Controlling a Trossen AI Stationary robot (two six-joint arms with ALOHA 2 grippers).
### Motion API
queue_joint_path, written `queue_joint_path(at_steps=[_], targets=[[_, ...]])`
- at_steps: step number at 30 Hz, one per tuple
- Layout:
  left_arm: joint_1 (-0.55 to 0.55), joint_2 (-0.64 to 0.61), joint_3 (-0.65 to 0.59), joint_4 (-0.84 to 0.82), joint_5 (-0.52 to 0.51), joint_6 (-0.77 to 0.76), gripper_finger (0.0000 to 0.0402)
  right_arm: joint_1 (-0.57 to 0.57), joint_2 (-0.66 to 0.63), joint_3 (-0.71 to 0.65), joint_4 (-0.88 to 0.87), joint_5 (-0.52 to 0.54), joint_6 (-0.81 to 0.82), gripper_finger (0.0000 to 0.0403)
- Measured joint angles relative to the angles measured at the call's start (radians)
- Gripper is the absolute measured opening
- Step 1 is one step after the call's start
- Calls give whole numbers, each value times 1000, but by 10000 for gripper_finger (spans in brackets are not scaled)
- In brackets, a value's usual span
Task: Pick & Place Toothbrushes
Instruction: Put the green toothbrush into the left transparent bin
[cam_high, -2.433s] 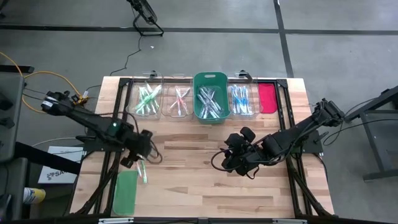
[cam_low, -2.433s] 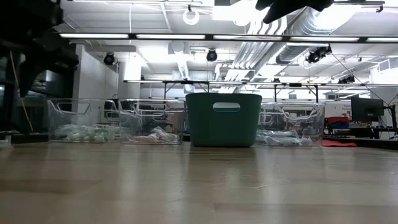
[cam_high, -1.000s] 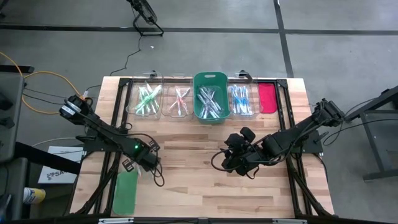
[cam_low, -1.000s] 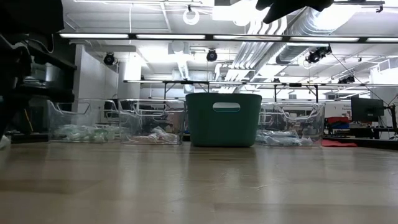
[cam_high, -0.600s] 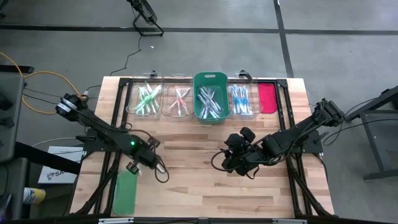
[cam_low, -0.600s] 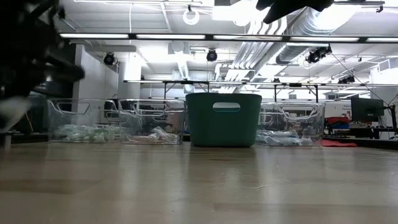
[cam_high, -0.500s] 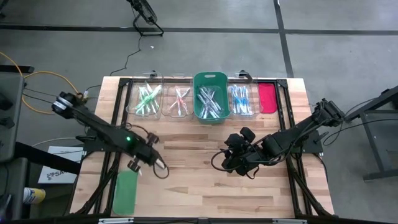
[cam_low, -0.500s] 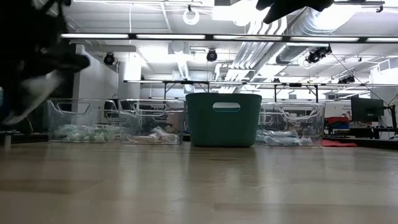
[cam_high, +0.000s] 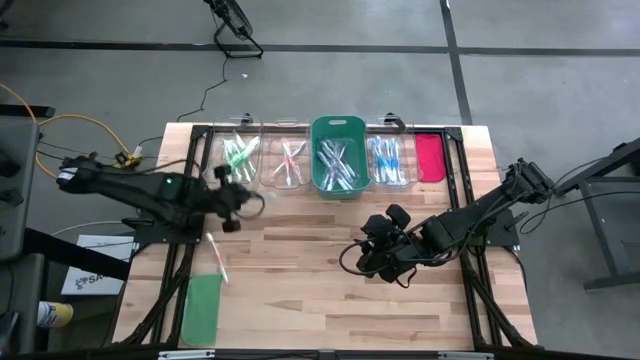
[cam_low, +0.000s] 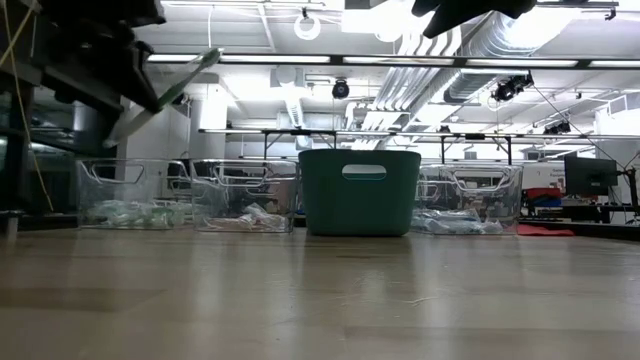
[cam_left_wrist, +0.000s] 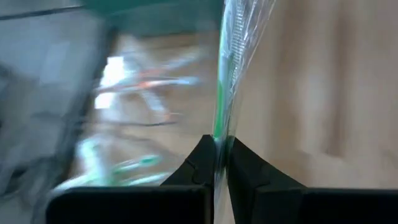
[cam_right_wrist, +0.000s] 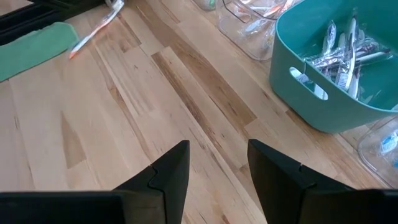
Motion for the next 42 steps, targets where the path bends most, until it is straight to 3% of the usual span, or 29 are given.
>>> queue_joint_path(at_steps=[4, 7, 16, 26, 33, 42], targets=[[99, -53, 0, 2, -98, -46, 10, 0, 0, 0, 0, 2, 0, 155], [186, -73, 0, 37, -117, -51, 10, 0, 0, 0, 0, 10, 0, 155], [431, -44, 0, 90, -66, -45, 10, 0, 0, 0, 0, 11, 0, 155], [631, 47, 0, 101, -58, -120, 10, 0, 0, 0, 0, 10, 0, 155], [744, 117, 0, 107, 39, -129, 11, 0, 0, 0, 0, 10, -8, 155], [816, 160, 0, 106, 122, -78, 92, 0, 0, 0, 0, 13, -8, 155]])
